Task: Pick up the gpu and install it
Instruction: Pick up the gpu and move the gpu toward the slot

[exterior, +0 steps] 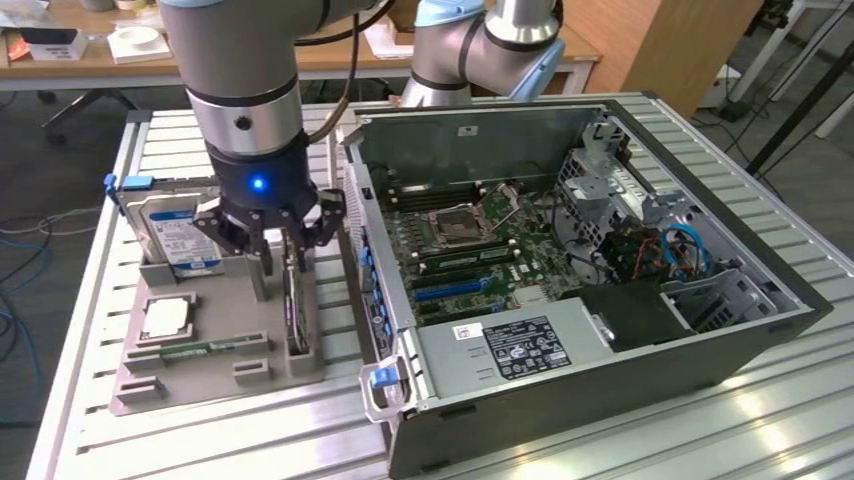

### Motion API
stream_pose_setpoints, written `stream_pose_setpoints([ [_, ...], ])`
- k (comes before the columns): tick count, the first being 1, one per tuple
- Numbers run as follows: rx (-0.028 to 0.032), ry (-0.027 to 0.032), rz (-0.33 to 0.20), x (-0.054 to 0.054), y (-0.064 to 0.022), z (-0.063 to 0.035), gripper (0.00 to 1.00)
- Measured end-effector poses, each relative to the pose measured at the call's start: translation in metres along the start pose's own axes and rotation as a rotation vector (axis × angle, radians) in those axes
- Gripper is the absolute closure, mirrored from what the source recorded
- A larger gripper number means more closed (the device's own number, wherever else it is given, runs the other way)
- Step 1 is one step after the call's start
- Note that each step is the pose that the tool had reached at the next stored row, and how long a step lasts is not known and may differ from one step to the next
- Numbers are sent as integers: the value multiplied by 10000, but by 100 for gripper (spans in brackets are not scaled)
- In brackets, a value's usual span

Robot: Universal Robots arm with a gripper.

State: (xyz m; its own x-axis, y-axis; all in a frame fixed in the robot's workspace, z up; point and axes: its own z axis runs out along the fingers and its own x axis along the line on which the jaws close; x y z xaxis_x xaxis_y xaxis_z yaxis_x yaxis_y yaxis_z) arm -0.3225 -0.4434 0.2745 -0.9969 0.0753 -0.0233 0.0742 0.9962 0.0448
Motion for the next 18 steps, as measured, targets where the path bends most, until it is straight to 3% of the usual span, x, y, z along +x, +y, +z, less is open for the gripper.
stream_pose_setpoints([
  [18, 34, -2, -1, 3, -6, 127, 59],
])
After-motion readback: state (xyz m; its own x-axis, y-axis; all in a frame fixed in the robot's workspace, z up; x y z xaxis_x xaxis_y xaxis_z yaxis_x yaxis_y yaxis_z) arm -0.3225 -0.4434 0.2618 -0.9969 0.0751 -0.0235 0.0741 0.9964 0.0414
